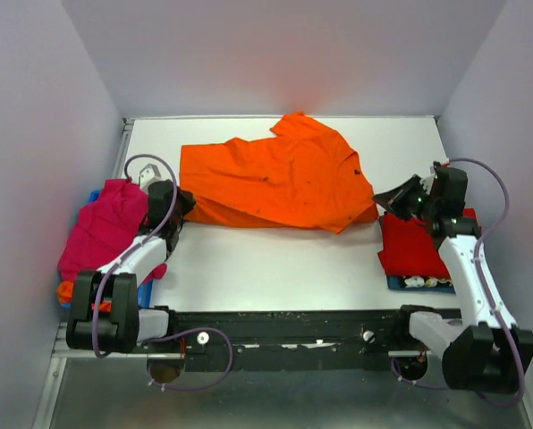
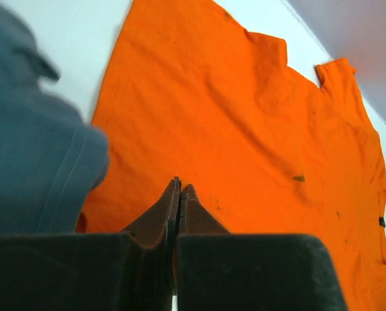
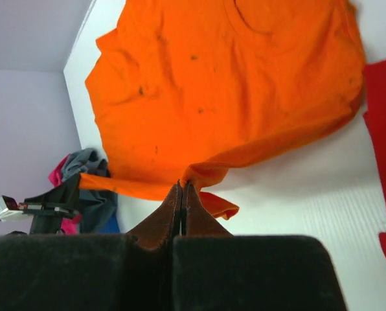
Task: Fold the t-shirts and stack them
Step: Flatten out the tshirt, then fold the flattened tshirt in 1/3 of the way
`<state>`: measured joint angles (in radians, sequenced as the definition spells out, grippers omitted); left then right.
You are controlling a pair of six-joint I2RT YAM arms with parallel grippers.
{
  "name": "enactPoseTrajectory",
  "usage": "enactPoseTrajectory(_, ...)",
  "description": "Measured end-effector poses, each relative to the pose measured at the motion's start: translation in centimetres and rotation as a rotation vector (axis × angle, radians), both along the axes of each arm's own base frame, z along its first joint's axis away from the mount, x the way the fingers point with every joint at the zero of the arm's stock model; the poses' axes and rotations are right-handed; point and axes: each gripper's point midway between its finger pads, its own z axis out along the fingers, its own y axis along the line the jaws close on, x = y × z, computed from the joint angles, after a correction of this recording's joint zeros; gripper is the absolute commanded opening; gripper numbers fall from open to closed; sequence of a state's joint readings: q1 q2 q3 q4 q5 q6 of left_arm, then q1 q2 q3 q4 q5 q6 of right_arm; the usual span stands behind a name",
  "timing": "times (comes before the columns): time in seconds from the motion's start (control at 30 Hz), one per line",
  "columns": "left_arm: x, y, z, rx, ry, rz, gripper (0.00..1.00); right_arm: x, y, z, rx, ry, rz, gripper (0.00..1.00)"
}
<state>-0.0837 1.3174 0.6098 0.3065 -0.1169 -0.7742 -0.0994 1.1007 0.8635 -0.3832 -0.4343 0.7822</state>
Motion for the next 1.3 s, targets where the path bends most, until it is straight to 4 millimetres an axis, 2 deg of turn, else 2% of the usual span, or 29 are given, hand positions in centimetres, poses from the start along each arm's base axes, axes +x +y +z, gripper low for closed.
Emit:
enactPoseTrajectory(0.13,-3.8,-0.2,-2.9,-0.045,0.019,-0.004,0.0,-3.4,-0.2,-0.4,-0.044,-0.064,-0.016,0.01)
enactPoseTrajectory(0.23,-6.2,-0.3,-4.5,-0.062,0.043,-0.006,0.0,-5.6,-0.5,-1.8,-0.075,-0.077,-0.029,0.01)
enactPoseTrajectory(0.33,-7.4,-0.1,-3.6,-0.067,0.012,-0.004,0.0,-6.6,-0.7,-3.0,-0.098,-0.062,-0.036,0.01)
enactPoseTrajectory(0.43,-7.3,0.2,-1.3,-0.064,-0.051,0.009,0.0,-6.2,-0.9,-3.5,-0.115,-0.038,-0.028,0.01)
enactPoseTrajectory(0.5,-6.9,0.4,0.0,-0.058,-0.075,0.021,0.0,-5.3,-1.1,-3.5,-0.121,-0.015,-0.023,0.01)
enactPoseTrajectory(0.6,-6.5,0.6,0.5,-0.052,-0.072,0.036,0.0,-3.0,-1.3,-3.5,-0.126,0.021,-0.018,0.01)
enactPoseTrajectory(0.83,-5.6,1.0,-1.6,-0.03,0.022,0.061,0.0,3.6,-0.3,-2.3,-0.135,0.058,0.023,0.01)
enactPoseTrajectory(0.87,-5.4,1.1,-1.7,-0.024,0.033,0.066,0.0,4.4,-0.3,-1.4,-0.137,0.035,0.023,0.01)
enactPoseTrajectory(0.9,-5.1,1.2,-1.7,-0.019,0.036,0.07,0.0,5.2,0.0,-2.0,-0.138,0.056,0.032,0.01)
enactPoseTrajectory(1.13,-3.8,1.5,-1.5,-0.003,0.052,0.087,0.0,10.5,0.3,-1.6,-0.184,0.07,0.042,0.01)
enactPoseTrajectory(1.2,-3.6,1.5,-1.7,-0.005,0.062,0.089,0.0,11.6,0.1,-2.1,-0.195,0.083,0.041,0.01)
enactPoseTrajectory(1.3,-3.7,1.5,-2.3,-0.006,0.08,0.091,0.0,12.0,0.4,-3.3,-0.205,0.118,0.05,0.01)
